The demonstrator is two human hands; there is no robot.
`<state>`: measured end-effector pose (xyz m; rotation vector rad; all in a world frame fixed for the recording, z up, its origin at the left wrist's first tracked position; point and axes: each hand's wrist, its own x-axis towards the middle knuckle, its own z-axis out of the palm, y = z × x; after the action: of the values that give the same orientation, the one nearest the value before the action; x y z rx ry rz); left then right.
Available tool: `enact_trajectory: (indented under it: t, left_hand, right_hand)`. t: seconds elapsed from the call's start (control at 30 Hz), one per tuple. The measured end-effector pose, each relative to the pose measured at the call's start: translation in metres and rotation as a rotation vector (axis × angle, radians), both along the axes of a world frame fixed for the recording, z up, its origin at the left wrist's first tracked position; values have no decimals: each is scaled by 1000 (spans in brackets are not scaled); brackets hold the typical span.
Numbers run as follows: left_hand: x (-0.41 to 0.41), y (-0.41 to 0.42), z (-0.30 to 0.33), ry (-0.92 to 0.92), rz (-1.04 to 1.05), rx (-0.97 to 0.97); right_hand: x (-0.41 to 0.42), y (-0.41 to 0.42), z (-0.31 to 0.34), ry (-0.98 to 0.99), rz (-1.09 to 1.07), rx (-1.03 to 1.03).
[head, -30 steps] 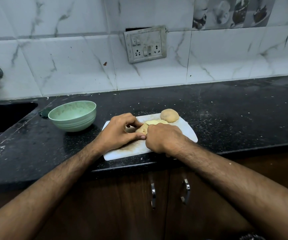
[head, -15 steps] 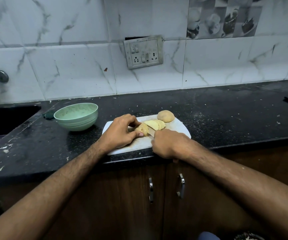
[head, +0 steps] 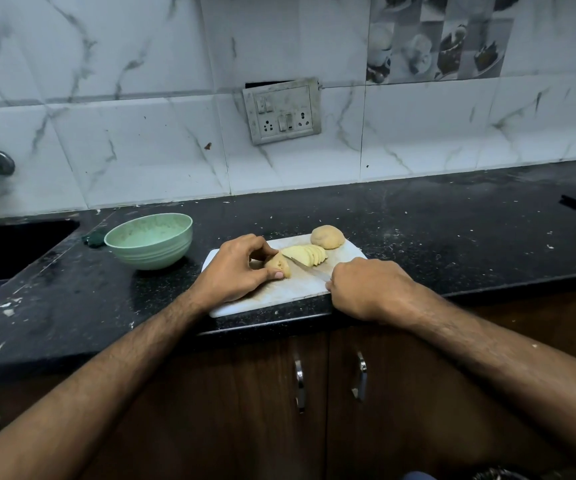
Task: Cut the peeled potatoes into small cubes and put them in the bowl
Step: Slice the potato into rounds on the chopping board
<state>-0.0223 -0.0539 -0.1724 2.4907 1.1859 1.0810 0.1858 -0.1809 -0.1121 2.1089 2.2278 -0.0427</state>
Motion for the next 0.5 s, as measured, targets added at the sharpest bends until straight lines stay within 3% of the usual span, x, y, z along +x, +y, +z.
enact_trajectory:
  t: [0.17,0.5]
  left_hand:
    - [-9,4,1,18,-79,-16]
    - [-12,6,-2,-14,-107,35]
  right_hand:
    - [12,17,6,261,10,-70]
    - [-26,33,14,153,-14,64]
